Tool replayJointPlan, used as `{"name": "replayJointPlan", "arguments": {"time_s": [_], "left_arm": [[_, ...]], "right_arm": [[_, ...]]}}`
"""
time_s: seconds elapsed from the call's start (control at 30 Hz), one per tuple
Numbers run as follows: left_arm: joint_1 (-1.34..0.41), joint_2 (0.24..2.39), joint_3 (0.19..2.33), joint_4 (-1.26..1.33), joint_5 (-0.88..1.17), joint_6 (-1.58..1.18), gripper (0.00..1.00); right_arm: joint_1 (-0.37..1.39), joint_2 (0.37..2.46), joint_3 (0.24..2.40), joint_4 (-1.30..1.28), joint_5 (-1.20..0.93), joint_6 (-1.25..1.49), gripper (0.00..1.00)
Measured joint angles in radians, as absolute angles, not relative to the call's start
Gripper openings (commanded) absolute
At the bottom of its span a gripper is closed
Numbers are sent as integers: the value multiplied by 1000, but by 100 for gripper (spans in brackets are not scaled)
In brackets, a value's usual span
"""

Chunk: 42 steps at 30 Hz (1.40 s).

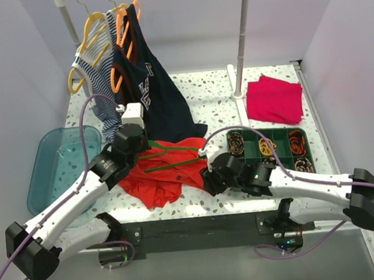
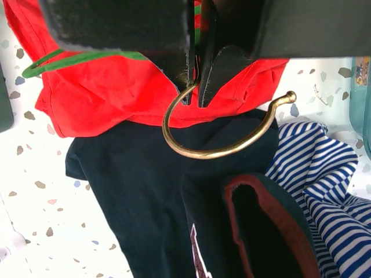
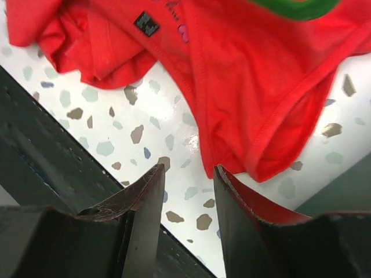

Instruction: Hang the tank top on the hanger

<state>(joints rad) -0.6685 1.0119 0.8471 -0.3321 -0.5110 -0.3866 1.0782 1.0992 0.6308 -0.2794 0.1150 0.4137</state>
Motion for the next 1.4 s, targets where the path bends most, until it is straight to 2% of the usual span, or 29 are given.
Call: {"name": "replayJointPlan", "arguments": {"time_s": [0.3, 0.63, 0.7, 0.8, 0.87, 0.93, 1.13, 1.4], "left_arm": [[-669, 1013, 877, -332, -513, -387, 0], [-668, 1012, 881, -340, -513, -387, 0], [-668, 1012, 881, -342, -512, -387, 0], [-668, 1011, 881, -347, -511, -387, 0], [-668, 1010, 881, -350, -509, -387, 0], [-668, 1005, 881, -355, -508, -387, 0], [-668, 978, 881, -363, -503, -385, 0], [-668, 937, 881, -370, -505, -383, 0]], "right_arm": [[1139, 1299, 685, -281, 209, 393, 43], [1139, 1417, 709, -257, 262, 374, 42], [1139, 1435, 709, -252, 265, 373, 33], [1139, 1445, 709, -249, 273, 371, 13], [1139, 1445, 709, -249, 278, 373, 4], [1139, 1436, 709, -256, 292, 378, 0], [1111, 1401, 780, -310, 313, 393, 0], [937, 1360, 824, -328, 234, 415, 0]]}}
